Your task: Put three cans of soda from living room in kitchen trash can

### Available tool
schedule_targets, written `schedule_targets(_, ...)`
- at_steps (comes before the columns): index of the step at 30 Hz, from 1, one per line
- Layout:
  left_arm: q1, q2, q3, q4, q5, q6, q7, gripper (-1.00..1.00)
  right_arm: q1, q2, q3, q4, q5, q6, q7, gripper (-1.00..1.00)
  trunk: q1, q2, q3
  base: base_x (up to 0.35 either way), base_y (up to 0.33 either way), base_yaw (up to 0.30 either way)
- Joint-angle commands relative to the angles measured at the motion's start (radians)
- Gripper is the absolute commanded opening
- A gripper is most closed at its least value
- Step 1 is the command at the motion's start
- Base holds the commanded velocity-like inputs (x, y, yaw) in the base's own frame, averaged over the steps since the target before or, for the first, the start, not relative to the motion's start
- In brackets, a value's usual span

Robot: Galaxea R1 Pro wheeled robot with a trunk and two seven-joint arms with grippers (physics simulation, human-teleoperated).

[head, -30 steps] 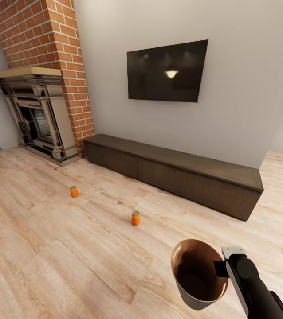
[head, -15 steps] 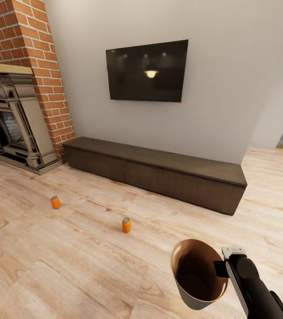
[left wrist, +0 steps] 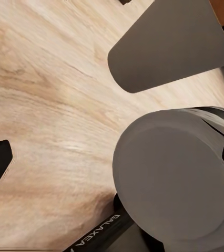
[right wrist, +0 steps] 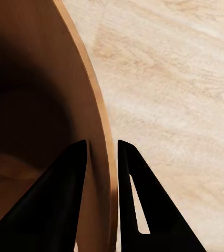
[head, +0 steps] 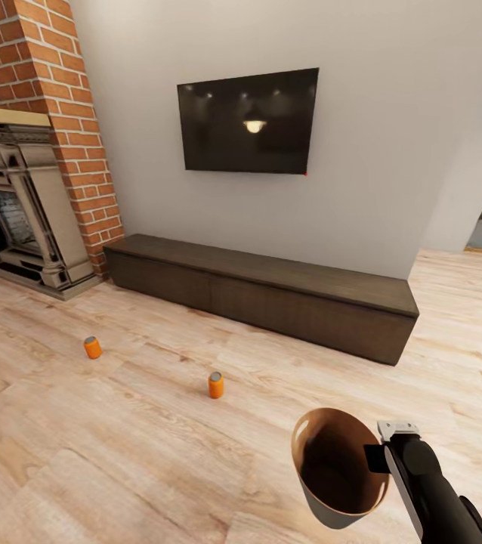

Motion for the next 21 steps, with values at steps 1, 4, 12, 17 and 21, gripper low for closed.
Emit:
schedule_targets(1,0.0,0.0,0.0,0.0,0.0,0.0,0.0,1.0,0.0,0.0,0.0,0.0,-0.012,-0.001,0.0,-1.0,0.0,0.0,0.0,0.0,0.227,-0.001)
schedule_targets(4,0.0,0.0,0.0,0.001,0.0,0.0,0.0,1.0,0.0,0.0,0.001,0.0,-0.012,-0.001,0.0,-1.0,0.0,0.0,0.0,0.0,0.259,-0.001)
schedule_targets(12,0.0,0.0,0.0,0.003,0.0,0.0,0.0,1.0,0.0,0.001,0.002,0.0,-0.012,0.0,0.0,-1.0,0.0,0.0,0.0,0.0,0.291,0.0)
schedule_targets(17,0.0,0.0,0.0,0.003,0.0,-0.001,0.0,1.0,0.0,0.002,0.002,0.001,-0.012,0.0,0.0,-1.0,0.0,0.0,0.0,0.003,0.31,0.0)
schedule_targets(21,0.0,0.0,0.0,0.003,0.0,-0.001,0.0,1.0,0.0,0.002,0.002,0.0,-0.012,-0.001,0.0,-1.0,0.0,0.0,0.0,0.054,0.312,0.0)
